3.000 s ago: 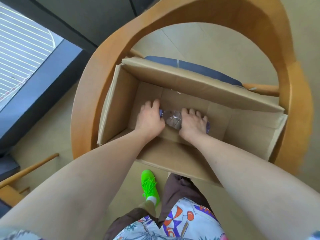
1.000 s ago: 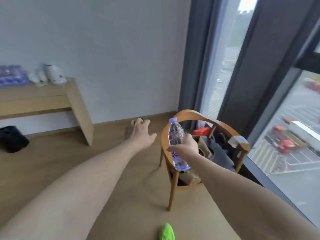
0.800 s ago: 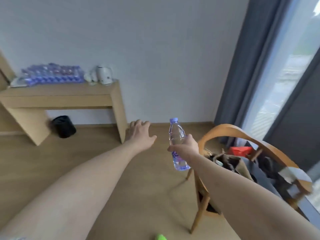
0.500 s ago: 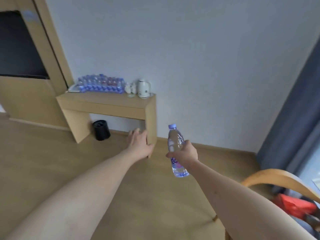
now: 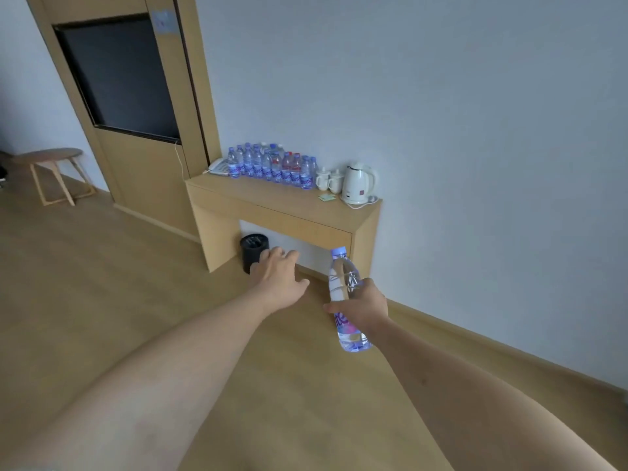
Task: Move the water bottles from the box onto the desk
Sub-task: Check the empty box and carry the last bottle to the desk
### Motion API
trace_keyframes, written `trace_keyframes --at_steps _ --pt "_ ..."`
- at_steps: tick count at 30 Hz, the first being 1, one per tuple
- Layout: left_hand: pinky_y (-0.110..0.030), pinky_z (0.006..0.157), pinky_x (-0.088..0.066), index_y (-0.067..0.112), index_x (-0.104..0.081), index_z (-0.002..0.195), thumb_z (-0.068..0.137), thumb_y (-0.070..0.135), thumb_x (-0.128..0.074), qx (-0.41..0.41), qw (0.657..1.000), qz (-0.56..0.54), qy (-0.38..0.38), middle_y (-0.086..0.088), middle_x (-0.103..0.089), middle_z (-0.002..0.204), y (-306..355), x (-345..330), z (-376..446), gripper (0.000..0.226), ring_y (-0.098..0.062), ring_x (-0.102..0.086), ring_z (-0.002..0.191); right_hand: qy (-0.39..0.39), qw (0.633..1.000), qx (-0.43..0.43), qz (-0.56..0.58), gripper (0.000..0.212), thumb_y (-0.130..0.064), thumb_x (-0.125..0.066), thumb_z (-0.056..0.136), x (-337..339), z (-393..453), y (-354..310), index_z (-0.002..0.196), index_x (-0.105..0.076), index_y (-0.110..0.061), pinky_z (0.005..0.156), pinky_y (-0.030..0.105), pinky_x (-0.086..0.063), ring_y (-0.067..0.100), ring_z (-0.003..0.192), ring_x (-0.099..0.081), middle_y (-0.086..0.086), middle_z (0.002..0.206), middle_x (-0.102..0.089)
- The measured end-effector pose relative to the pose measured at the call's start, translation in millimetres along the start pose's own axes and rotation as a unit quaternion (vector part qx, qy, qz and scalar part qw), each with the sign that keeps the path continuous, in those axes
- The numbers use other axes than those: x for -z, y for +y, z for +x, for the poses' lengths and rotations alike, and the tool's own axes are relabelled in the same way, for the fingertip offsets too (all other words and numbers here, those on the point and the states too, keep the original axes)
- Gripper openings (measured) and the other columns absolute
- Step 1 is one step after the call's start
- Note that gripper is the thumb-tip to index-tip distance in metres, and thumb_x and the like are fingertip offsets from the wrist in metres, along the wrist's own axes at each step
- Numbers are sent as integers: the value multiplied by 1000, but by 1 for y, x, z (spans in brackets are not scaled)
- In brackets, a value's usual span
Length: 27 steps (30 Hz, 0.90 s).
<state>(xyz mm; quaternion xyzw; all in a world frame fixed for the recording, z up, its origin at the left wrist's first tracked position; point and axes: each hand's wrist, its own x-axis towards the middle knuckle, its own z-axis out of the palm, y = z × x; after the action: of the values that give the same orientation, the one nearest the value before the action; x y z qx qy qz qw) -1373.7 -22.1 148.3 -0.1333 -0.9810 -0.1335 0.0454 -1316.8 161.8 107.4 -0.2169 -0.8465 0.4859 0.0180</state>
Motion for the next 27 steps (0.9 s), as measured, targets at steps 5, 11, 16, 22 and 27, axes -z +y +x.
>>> trace_keyframes --at_steps 5,11,16,22,27 --pt "-47 102 -44 25 -45 145 93 51 -59 -4 1000 3 15 -4 -45 145 -58 18 108 60 -29 -35 136 -3 1000 8 -11 69 -36 -93 61 -47 95 -60 110 -47 -20 57 28 -41 7 77 -56 -10 91 -56" --pt "-44 101 -43 21 -46 144 94 49 -58 -16 999 25 20 -7 -46 142 -119 50 235 58 -30 -37 133 -1 999 27 -22 68 -36 -92 61 -93 202 -143 109 -47 -21 75 36 -55 20 92 -63 -8 93 -59" --pt "-46 103 -43 22 -44 147 95 49 -56 -11 999 23 34 -7 -44 146 -158 58 320 60 -29 -36 135 5 999 40 -23 70 -43 -92 59 -127 279 -197 105 -43 -24 60 29 -44 8 76 -56 -11 89 -57" --pt "-45 99 -42 24 -44 146 93 47 -57 22 1000 7 19 -7 -44 146 -216 35 405 59 -29 -36 134 -7 999 50 -17 72 -46 -93 55 -176 380 -234 104 -46 -24 55 28 -43 9 76 -60 -7 91 -60" --pt "-46 101 -42 23 -45 145 93 44 -59 54 998 19 18 -8 -42 146 -261 24 487 58 -30 -35 135 -32 998 63 -3 72 -44 -94 55 -223 476 -266 104 -46 -20 67 35 -52 21 89 -62 -1 97 -60"
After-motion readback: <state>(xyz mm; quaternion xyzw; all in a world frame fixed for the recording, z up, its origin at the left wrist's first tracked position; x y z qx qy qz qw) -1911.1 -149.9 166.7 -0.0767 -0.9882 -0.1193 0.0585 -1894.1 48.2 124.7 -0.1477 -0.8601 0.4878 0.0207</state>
